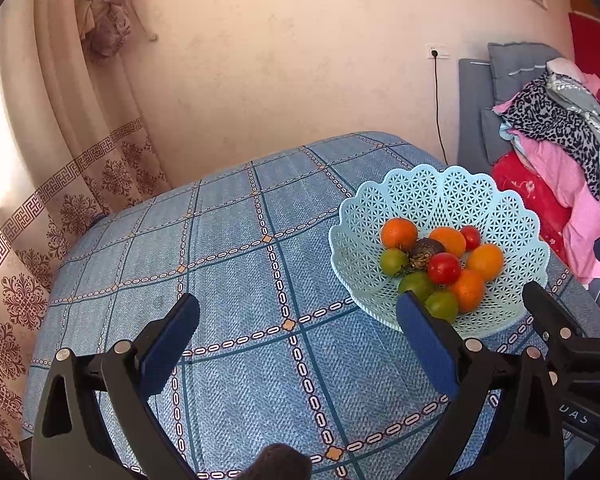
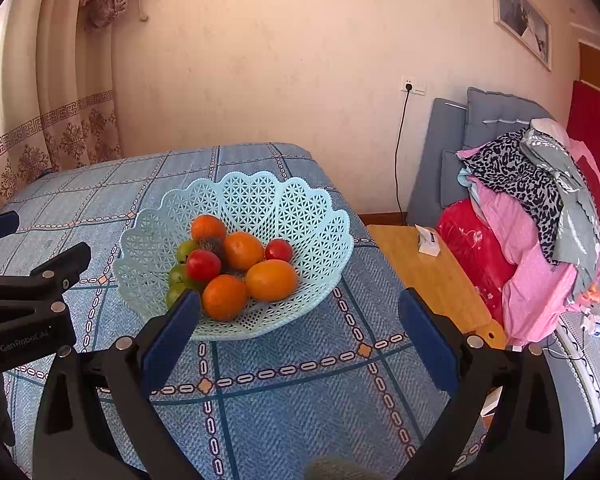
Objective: Organize fruits
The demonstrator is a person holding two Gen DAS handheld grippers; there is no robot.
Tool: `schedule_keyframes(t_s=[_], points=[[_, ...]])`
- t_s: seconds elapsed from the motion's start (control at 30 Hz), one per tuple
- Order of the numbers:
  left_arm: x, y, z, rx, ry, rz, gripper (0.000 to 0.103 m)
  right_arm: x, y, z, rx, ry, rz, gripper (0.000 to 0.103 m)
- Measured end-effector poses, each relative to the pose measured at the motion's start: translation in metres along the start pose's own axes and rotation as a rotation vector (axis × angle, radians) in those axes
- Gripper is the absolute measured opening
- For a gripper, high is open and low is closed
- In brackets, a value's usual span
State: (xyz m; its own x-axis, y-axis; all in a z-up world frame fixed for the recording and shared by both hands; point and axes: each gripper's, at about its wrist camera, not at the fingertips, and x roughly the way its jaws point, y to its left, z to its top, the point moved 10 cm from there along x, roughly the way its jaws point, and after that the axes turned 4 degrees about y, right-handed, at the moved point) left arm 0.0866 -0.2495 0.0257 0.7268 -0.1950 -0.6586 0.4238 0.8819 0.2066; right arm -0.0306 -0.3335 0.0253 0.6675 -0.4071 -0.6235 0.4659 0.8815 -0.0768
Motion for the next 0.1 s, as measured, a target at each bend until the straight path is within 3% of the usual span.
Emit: schedule_keyframes(t_s=[0.1], points=[[0.006, 0.014, -0.008, -0.050, 0.033, 0.000, 0.098, -0.002, 0.003, 0.000, -0.008, -0.003, 0.009, 0.100]])
